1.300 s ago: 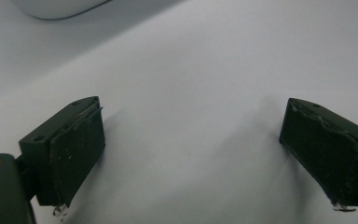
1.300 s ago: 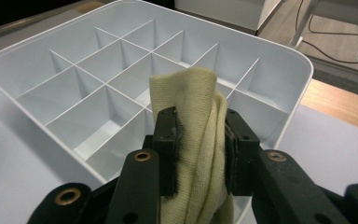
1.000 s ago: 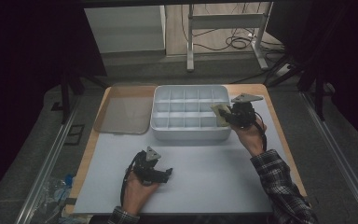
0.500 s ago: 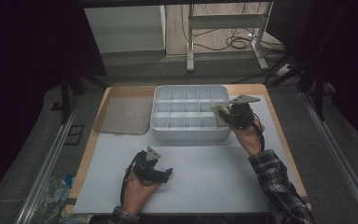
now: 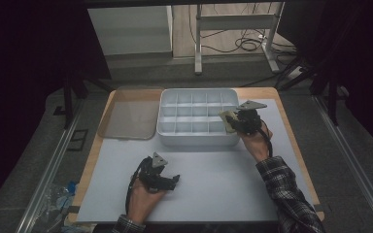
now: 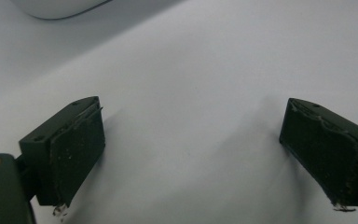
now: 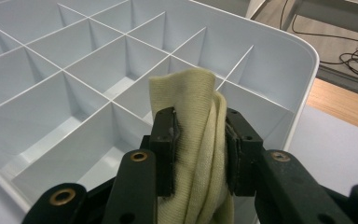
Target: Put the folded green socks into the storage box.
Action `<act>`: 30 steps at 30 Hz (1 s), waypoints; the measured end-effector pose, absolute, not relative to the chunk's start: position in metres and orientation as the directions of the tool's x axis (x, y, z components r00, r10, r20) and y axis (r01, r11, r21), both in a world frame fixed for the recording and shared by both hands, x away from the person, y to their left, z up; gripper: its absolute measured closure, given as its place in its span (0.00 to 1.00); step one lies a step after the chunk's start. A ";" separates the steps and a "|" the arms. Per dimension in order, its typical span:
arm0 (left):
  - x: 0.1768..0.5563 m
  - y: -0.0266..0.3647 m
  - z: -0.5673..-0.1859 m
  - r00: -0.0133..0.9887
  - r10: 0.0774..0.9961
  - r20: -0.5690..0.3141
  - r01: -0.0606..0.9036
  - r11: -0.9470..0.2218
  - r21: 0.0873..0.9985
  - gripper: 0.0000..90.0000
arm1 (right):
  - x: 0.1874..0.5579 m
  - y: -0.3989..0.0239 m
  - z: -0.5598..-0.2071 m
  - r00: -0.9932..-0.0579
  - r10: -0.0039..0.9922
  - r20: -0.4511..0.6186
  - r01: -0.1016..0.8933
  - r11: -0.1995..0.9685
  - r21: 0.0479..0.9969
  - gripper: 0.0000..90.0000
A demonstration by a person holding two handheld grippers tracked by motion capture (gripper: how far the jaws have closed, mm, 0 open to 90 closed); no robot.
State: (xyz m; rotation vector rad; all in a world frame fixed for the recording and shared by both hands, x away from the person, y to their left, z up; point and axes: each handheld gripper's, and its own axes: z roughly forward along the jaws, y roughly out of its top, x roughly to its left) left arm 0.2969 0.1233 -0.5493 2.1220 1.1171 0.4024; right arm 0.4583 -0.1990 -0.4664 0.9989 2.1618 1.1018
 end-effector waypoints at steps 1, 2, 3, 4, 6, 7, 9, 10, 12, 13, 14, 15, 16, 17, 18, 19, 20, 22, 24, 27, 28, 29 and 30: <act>0.297 0.123 -0.549 0.581 0.813 -0.045 0.597 -0.387 0.703 0.07 | 0.459 -0.199 -0.467 -0.597 0.794 -0.109 0.378 0.399 0.836 0.76; 0.297 0.123 -0.549 0.581 0.813 -0.045 0.597 -0.387 0.703 0.07 | 0.459 -0.199 -0.468 -0.596 0.795 -0.111 0.378 0.400 0.835 0.76; 0.297 0.123 -0.549 0.581 0.813 -0.045 0.597 -0.387 0.703 0.07 | 0.459 -0.199 -0.469 -0.594 0.796 -0.114 0.377 0.400 0.835 0.75; 0.297 0.123 -0.549 0.581 0.813 -0.045 0.597 -0.387 0.703 0.07 | 0.459 -0.199 -0.469 -0.591 0.798 -0.118 0.375 0.401 0.836 0.75; 0.297 0.123 -0.549 0.581 0.813 -0.045 0.597 -0.387 0.703 0.07 | 0.460 -0.199 -0.471 -0.590 0.799 -0.112 0.379 0.397 0.836 0.75; 0.297 0.123 -0.549 0.581 0.813 -0.045 0.597 -0.387 0.703 0.07 | 0.460 -0.199 -0.471 -0.589 0.800 -0.110 0.380 0.395 0.836 0.75; 0.297 0.123 -0.549 0.581 0.813 -0.045 0.597 -0.387 0.702 0.07 | 0.460 -0.199 -0.473 -0.591 0.799 -0.113 0.381 0.400 0.834 0.73; 0.297 0.123 -0.549 0.581 0.813 -0.045 0.597 -0.388 0.702 0.07 | 0.460 -0.199 -0.474 -0.590 0.800 -0.110 0.382 0.396 0.835 0.73; 0.297 0.123 -0.549 0.581 0.813 -0.045 0.597 -0.388 0.703 0.07 | 0.459 -0.200 -0.475 -0.589 0.801 -0.107 0.383 0.393 0.836 0.71; 0.297 0.123 -0.549 0.581 0.813 -0.045 0.597 -0.387 0.703 0.07 | 0.460 -0.201 -0.475 -0.590 0.800 -0.108 0.381 0.393 0.837 0.70; 0.297 0.123 -0.549 0.581 0.813 -0.045 0.597 -0.387 0.703 0.07 | 0.459 -0.201 -0.475 -0.589 0.801 -0.103 0.382 0.389 0.838 0.69; 0.297 0.123 -0.549 0.581 0.813 -0.046 0.597 -0.387 0.702 0.07 | 0.459 -0.202 -0.475 -0.589 0.802 -0.102 0.384 0.388 0.838 0.68; 0.297 0.123 -0.549 0.581 0.813 -0.045 0.597 -0.387 0.703 0.07 | 0.459 -0.203 -0.475 -0.588 0.802 -0.103 0.384 0.390 0.837 0.67; 0.297 0.123 -0.549 0.581 0.813 -0.045 0.597 -0.388 0.702 0.07 | 0.458 -0.203 -0.475 -0.588 0.802 -0.102 0.385 0.388 0.837 0.67; 0.297 0.123 -0.549 0.581 0.813 -0.045 0.597 -0.387 0.703 0.07 | 0.458 -0.204 -0.475 -0.588 0.803 -0.098 0.386 0.385 0.838 0.66; 0.297 0.123 -0.549 0.581 0.813 -0.045 0.597 -0.388 0.703 0.07 | 0.457 -0.204 -0.475 -0.589 0.802 -0.098 0.386 0.386 0.838 0.66; 0.297 0.123 -0.549 0.580 0.813 -0.045 0.597 -0.387 0.703 0.07 | 0.457 -0.205 -0.475 -0.588 0.803 -0.094 0.387 0.382 0.839 0.65; 0.297 0.123 -0.549 0.581 0.813 -0.046 0.597 -0.387 0.703 0.07 | 0.456 -0.206 -0.475 -0.590 0.803 -0.089 0.388 0.379 0.840 0.64; 0.297 0.123 -0.549 0.581 0.813 -0.045 0.597 -0.387 0.702 0.07 | 0.455 -0.207 -0.475 -0.591 0.802 -0.085 0.389 0.376 0.841 0.63; 0.297 0.123 -0.549 0.581 0.813 -0.046 0.597 -0.387 0.703 0.07 | 0.453 -0.208 -0.474 -0.595 0.800 -0.080 0.390 0.373 0.842 0.60; 0.297 0.123 -0.549 0.580 0.813 -0.045 0.597 -0.387 0.703 0.07 | 0.453 -0.209 -0.474 -0.596 0.799 -0.078 0.390 0.373 0.842 0.59; 0.297 0.123 -0.549 0.580 0.813 -0.045 0.597 -0.387 0.703 0.07 | 0.452 -0.209 -0.474 -0.598 0.798 -0.077 0.390 0.373 0.842 0.57; 0.297 0.123 -0.549 0.581 0.813 -0.046 0.597 -0.387 0.703 0.07 | 0.451 -0.209 -0.475 -0.600 0.796 -0.076 0.391 0.375 0.841 0.57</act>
